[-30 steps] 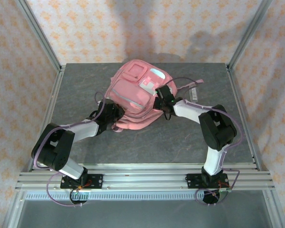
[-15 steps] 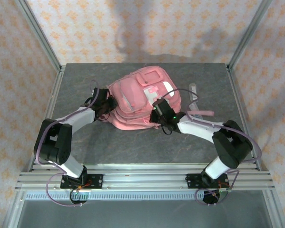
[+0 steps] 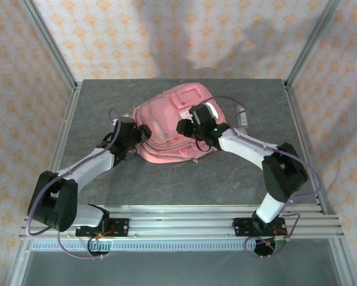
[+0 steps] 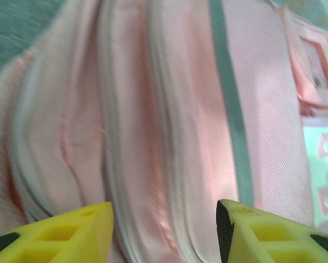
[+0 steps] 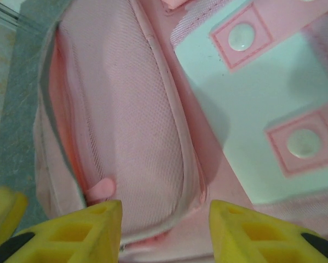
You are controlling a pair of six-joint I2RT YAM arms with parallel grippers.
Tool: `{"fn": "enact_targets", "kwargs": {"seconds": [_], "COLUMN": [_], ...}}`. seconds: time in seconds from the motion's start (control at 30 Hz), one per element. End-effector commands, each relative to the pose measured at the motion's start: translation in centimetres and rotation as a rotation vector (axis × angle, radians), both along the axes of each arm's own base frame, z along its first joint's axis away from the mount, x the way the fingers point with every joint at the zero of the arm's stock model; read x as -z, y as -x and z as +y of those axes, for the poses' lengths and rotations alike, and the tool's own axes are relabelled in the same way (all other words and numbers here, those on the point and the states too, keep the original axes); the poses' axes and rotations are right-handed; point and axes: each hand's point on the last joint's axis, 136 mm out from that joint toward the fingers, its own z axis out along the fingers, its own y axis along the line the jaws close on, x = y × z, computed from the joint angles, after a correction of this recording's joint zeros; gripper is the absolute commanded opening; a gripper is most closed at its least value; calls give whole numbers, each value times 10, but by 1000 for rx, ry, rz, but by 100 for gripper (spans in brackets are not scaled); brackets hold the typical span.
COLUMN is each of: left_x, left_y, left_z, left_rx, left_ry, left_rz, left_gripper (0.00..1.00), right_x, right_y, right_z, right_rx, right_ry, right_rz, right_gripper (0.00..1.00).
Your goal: Pack the student bag
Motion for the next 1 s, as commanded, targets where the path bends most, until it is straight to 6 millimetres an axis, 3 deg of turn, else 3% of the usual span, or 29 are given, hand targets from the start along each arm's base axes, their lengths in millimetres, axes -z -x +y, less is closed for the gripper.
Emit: {"fn": "enact_targets", "kwargs": {"seconds": [0.0, 0.07, 0.2, 0.33, 0.4, 0.67, 0.77, 0.97], "left_x": [-6, -6, 0, 1, -3, -21, -19, -13], "left_y": [6, 12, 20, 25, 25, 26, 23, 13], "left_z": [-11, -18, -25, -33, -40, -65, -71, -85], "left_rx": [8, 18, 37, 54, 62, 74, 72, 53], "left_ry": [-1, -8, -12, -29, -28, -60, -79, -150], "left_rz": [-39, -44, -32, -42, -56, -133, -132, -129], "left_gripper": [53, 53, 53, 53, 53, 62, 64, 65], "right_x": [10, 21, 34, 35, 21, -81, -91, -89], "right_y": [-15, -20, -21, -23, -24, -27, -26, -19], "right_z": [7, 11, 21, 23, 25, 35, 37, 46], "right_rx": [14, 12, -16, -28, -42, -66, -63, -75], "right_ry": [1, 12, -7, -2, -21, -216, -260, -327], "right_rz": [31, 61, 98, 108, 89, -62, -67, -40], "right_gripper": [44, 43, 29, 0, 0, 0, 0, 0]}}
